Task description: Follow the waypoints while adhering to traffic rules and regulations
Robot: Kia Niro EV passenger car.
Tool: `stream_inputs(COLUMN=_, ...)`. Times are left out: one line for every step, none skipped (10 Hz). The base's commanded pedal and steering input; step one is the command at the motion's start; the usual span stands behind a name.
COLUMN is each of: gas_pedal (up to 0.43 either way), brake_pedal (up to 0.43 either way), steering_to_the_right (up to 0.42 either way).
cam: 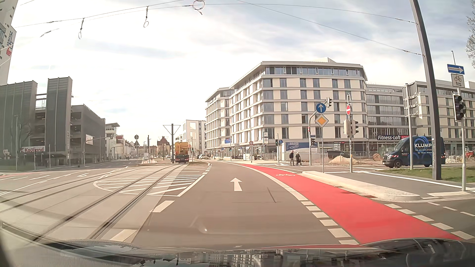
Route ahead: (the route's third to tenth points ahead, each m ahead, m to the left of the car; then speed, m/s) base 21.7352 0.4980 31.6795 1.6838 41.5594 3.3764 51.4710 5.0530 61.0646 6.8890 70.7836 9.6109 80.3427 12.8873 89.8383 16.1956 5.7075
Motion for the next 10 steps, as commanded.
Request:
stream_inputs(gas_pedal=0.319, brake_pedal=0.0, steering_to_the_right=-0.001)
stream_inputs(gas_pedal=0.319, brake_pedal=0.0, steering_to_the_right=-0.001)
stream_inputs(gas_pedal=0.319, brake_pedal=0.0, steering_to_the_right=-0.001)
stream_inputs(gas_pedal=0.319, brake_pedal=0.0, steering_to_the_right=-0.002)
stream_inputs(gas_pedal=0.319, brake_pedal=0.0, steering_to_the_right=-0.005)
stream_inputs(gas_pedal=0.319, brake_pedal=0.0, steering_to_the_right=-0.007)
stream_inputs(gas_pedal=0.311, brake_pedal=0.0, steering_to_the_right=-0.009)
stream_inputs(gas_pedal=0.311, brake_pedal=0.0, steering_to_the_right=-0.013)
stream_inputs(gas_pedal=0.311, brake_pedal=0.0, steering_to_the_right=-0.017)
stream_inputs(gas_pedal=0.287, brake_pedal=0.0, steering_to_the_right=-0.02)
